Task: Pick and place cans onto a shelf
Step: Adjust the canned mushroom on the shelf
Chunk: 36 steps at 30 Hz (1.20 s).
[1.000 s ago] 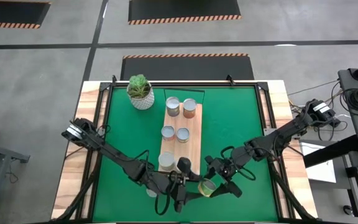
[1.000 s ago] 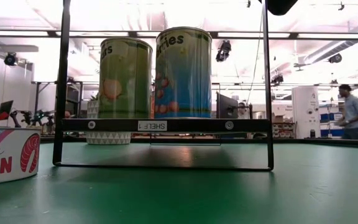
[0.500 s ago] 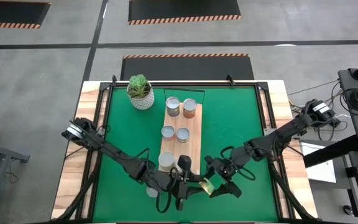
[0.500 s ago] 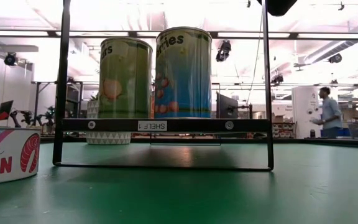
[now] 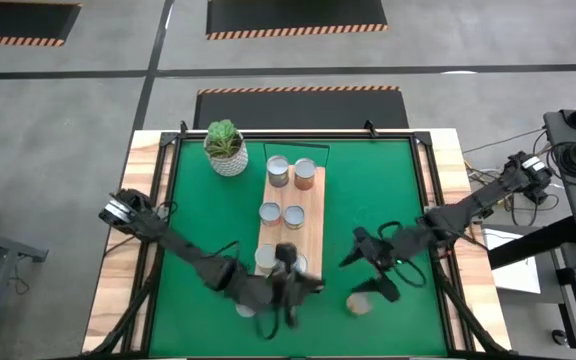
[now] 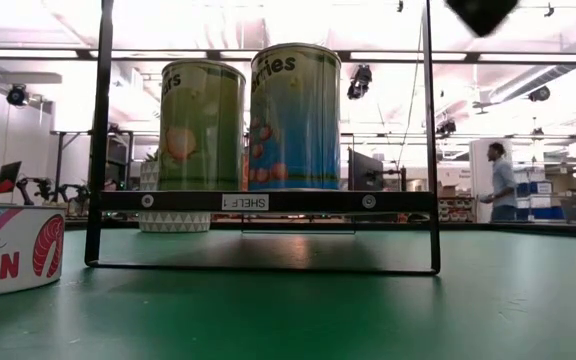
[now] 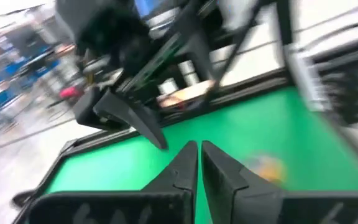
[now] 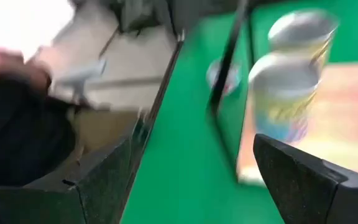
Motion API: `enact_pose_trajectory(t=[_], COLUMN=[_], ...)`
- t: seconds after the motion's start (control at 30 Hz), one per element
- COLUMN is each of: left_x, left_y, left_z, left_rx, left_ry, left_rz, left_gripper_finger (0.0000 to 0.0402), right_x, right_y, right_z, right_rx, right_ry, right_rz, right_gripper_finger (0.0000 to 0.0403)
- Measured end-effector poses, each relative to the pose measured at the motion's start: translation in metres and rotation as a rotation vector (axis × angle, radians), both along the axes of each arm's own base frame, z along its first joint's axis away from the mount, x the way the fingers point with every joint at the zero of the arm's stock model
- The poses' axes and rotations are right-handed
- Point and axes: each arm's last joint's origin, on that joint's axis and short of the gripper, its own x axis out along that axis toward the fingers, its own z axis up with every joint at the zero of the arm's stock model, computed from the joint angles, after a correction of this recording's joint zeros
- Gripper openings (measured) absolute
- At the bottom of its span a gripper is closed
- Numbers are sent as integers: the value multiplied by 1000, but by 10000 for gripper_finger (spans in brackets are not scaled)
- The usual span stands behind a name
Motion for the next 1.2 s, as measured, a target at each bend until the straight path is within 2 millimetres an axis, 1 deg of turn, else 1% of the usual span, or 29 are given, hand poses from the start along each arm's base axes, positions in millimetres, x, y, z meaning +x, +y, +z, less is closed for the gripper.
enact_pose_trajectory(t=[0.07,0.13,0.23,0.3,0.4,0.5,0.6,0.67,0.87,1.07,1.2], left_x=[-15,-28,-43,-50,-58,-61,-62,-62,-62,-63,-64], left_y=[-11,-21,-32,-39,-44,-45,-44,-44,-41,-39,-36], left_z=[10,18,17,19,21,17,18,18,16,15,20], left_rx=[11,24,70,79,87,115,115,123,168,198,203], left_ry=[1,-12,-10,-7,5,39,39,38,44,53,45], left_rz=[-21,2,56,44,16,10,15,25,92,142,152], left_gripper_finger=[4,5,1,0,0,0,0,0,0,0,0], right_x=[-10,-17,-21,-24,-27,-34,-45,-50,-65,-72,-71], right_y=[7,16,30,36,38,36,40,47,61,74,84], right_z=[-6,-13,-25,-36,-55,-79,-94,-97,-98,-115,-123], right_rx=[-17,-20,-51,-87,-142,-221,-282,-274,-205,-235,-265], right_ry=[40,67,113,191,363,572,707,725,758,808,830], right_rz=[34,44,39,0,-85,-171,-216,-218,-259,-294,-294], right_gripper_finger=[327,327,327,327,327,327,327,327,327,327,327])
